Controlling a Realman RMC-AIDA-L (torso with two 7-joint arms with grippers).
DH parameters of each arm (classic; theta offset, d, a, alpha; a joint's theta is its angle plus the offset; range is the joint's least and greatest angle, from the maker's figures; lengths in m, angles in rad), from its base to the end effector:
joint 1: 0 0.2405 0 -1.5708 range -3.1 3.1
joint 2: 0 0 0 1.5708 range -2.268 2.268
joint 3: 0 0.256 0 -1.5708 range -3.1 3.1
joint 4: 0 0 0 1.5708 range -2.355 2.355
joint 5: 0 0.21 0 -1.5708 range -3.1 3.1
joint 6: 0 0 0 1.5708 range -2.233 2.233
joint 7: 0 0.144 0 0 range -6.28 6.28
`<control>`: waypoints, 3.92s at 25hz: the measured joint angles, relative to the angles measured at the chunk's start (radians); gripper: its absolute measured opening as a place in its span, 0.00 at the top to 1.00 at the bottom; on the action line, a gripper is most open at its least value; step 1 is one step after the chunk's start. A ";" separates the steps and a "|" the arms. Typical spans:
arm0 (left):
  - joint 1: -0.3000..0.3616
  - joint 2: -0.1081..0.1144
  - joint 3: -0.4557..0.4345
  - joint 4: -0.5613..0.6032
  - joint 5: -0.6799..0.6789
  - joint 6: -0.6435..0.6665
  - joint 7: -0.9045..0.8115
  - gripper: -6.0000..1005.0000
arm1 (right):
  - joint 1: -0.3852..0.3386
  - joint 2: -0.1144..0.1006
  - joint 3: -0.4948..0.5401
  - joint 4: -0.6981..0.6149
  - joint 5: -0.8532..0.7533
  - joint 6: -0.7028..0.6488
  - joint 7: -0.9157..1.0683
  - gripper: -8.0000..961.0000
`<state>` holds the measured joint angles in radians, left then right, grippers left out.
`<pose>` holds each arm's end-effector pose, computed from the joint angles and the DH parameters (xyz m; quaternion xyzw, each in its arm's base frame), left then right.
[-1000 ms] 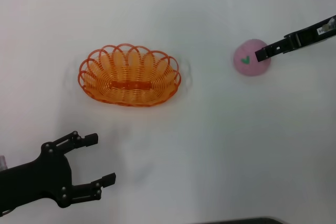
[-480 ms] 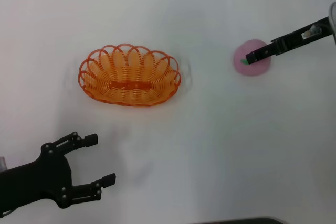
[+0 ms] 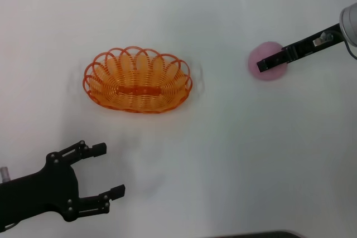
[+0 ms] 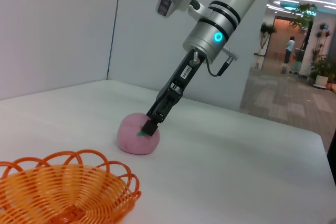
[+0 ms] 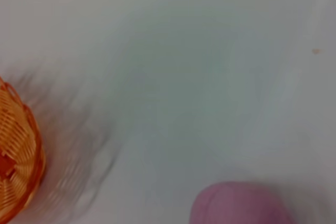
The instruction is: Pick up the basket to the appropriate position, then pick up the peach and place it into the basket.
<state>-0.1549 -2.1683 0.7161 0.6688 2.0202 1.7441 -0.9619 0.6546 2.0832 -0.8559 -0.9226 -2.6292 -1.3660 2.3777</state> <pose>-0.3186 0.1915 -0.0346 -0.9418 -0.1683 -0.2661 0.1177 0.2729 0.3775 0.0172 -0.8429 0.4952 -0.0557 0.2030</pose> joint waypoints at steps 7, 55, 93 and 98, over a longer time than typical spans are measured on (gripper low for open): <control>0.001 0.001 0.000 0.000 0.000 0.000 -0.002 0.10 | -0.001 0.000 0.000 0.000 0.000 0.001 0.010 0.08; -0.017 0.002 -0.032 -0.025 -0.020 0.029 -0.003 0.10 | 0.041 0.014 -0.077 0.336 0.564 0.010 -0.372 0.72; -0.025 0.004 -0.107 -0.077 -0.026 0.013 0.002 0.10 | -0.343 0.009 -0.038 0.437 0.876 -0.160 -1.382 0.25; -0.021 0.004 -0.108 -0.087 -0.018 0.010 0.004 0.10 | -0.381 0.006 -0.007 0.445 0.876 -0.163 -1.455 0.25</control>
<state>-0.1762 -2.1643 0.6082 0.5816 2.0026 1.7542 -0.9576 0.2734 2.0887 -0.8633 -0.4773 -1.7533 -1.5288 0.9225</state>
